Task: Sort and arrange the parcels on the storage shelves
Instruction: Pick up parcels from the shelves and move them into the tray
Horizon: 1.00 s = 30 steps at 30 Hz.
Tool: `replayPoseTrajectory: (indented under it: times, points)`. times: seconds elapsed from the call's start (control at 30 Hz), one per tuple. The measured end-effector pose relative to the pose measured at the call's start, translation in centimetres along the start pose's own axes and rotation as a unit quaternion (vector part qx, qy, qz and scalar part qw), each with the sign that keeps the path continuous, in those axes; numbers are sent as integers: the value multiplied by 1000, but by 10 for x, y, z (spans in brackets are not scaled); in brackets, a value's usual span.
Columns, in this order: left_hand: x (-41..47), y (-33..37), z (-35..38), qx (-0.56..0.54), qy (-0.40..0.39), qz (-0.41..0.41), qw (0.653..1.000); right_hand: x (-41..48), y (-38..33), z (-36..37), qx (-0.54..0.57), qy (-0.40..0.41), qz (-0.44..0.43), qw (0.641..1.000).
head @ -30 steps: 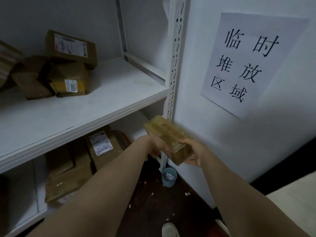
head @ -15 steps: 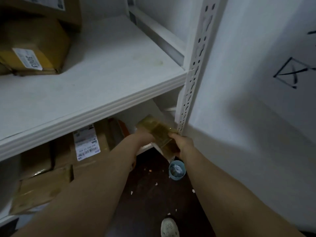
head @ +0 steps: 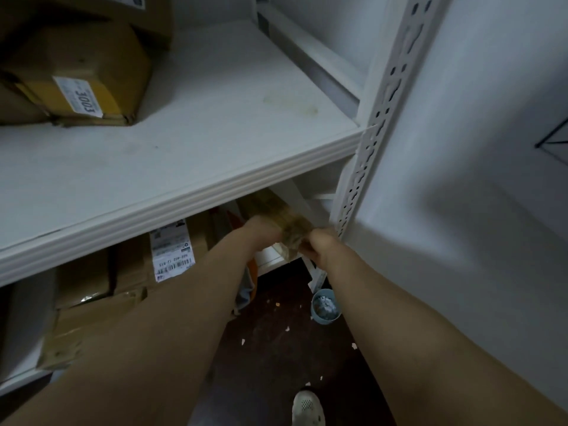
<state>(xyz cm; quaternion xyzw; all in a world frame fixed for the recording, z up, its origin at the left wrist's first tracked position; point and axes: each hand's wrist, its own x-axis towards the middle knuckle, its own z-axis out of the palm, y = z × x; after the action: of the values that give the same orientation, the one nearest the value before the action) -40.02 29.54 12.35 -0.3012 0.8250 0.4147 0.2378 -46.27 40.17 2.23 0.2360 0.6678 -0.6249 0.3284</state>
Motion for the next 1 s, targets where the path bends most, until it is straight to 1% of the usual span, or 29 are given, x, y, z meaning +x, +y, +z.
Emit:
replayPoseTrajectory:
  times: [0.03,0.1,0.27,0.4,0.43,0.5,0.6,0.73,0.87,1.0]
  points:
    - [-10,4,-3,-7,5,-7,1000,-13,-4,-3,-4,4,-7,1000]
    - [-31,10,-7,-11,7,9,1000,-39,-13,-6,-10,7,-28,1000]
    - [-96,12,-29,-10,-31,64,997,-128,-33,-2,-16,14,-85,996]
    - [-155,6,-63,-2,-13,111,994,-194,-45,9,0,20,-132,991]
    - [-176,-1,-82,-11,1,127,992,-217,-50,22,0,16,-148,989]
    - [-192,-2,-98,-22,5,138,990,-236,-59,31,2,16,-168,986]
    - [-214,-15,-135,-26,51,160,985,-272,-71,60,-5,-6,-195,981]
    - [-227,-32,-180,-50,108,160,980,-302,-89,106,-44,-39,-232,971]
    - [-217,-46,-215,-77,153,137,976,-303,-109,148,-95,-53,-253,961]
    - [-189,-50,-249,-88,208,114,967,-281,-138,182,-122,-60,-270,953]
